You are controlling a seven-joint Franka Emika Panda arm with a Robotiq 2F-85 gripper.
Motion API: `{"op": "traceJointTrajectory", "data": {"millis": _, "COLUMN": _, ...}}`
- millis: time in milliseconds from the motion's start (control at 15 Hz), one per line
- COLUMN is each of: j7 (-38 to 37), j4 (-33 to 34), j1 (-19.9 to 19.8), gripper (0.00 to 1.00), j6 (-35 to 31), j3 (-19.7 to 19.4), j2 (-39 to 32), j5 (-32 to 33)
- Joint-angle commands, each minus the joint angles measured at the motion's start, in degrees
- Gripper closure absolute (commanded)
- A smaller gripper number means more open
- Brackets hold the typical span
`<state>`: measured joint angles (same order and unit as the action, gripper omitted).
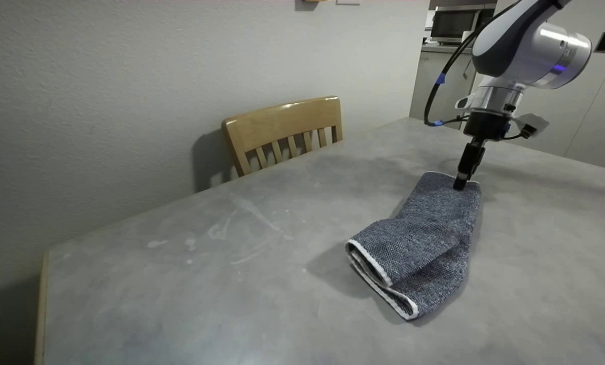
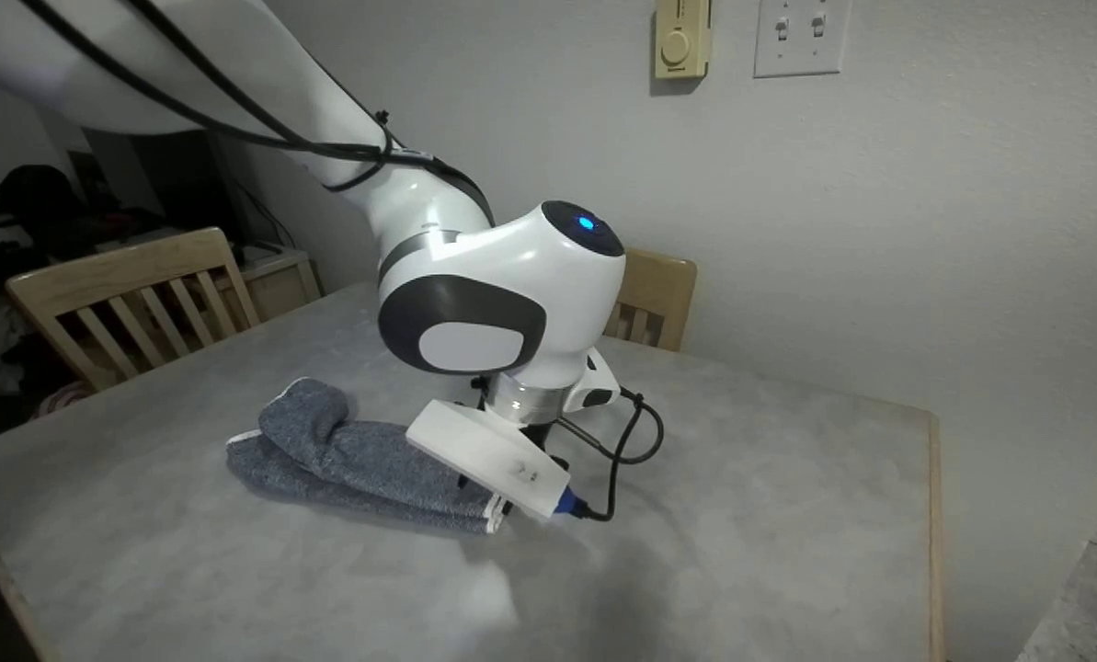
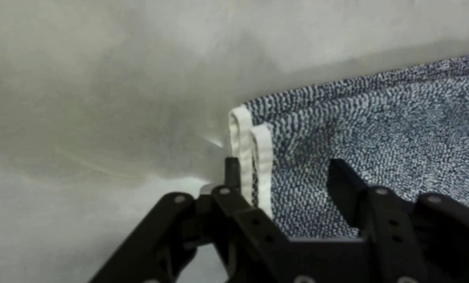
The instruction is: Fold the grey towel from the right to the left
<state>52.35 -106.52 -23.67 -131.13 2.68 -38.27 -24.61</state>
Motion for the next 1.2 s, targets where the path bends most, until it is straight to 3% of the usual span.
{"op": "traceJointTrajectory", "data": {"millis": 0, "j7": 1.4, "j4": 1.2, "j1": -1.1, "gripper": 0.69, "j6": 1.2, "j3": 0.8, "j2": -1.0, "j5": -0.7}}
{"op": "traceJointTrajectory", "data": {"millis": 267, "j7": 1.1, "j4": 0.8, "j1": -1.0, "gripper": 0.97, "j6": 1.1, "j3": 0.8, "j2": -0.4, "j5": -0.9}}
{"op": "traceJointTrajectory", "data": {"millis": 333, "j7": 1.0, "j4": 0.7, "j1": -1.1, "gripper": 1.0, "j6": 1.3, "j3": 0.9, "j2": -0.2, "j5": -1.0}}
{"op": "traceJointTrajectory", "data": {"millis": 533, "j7": -0.3, "j4": -0.2, "j1": -0.8, "gripper": 0.98, "j6": 0.7, "j3": 0.7, "j2": 1.1, "j5": -1.5}}
{"op": "traceJointTrajectory", "data": {"millis": 1133, "j7": -12.6, "j4": -2.8, "j1": 1.1, "gripper": 0.98, "j6": -15.1, "j3": -2.1, "j2": 7.6, "j5": 0.1}}
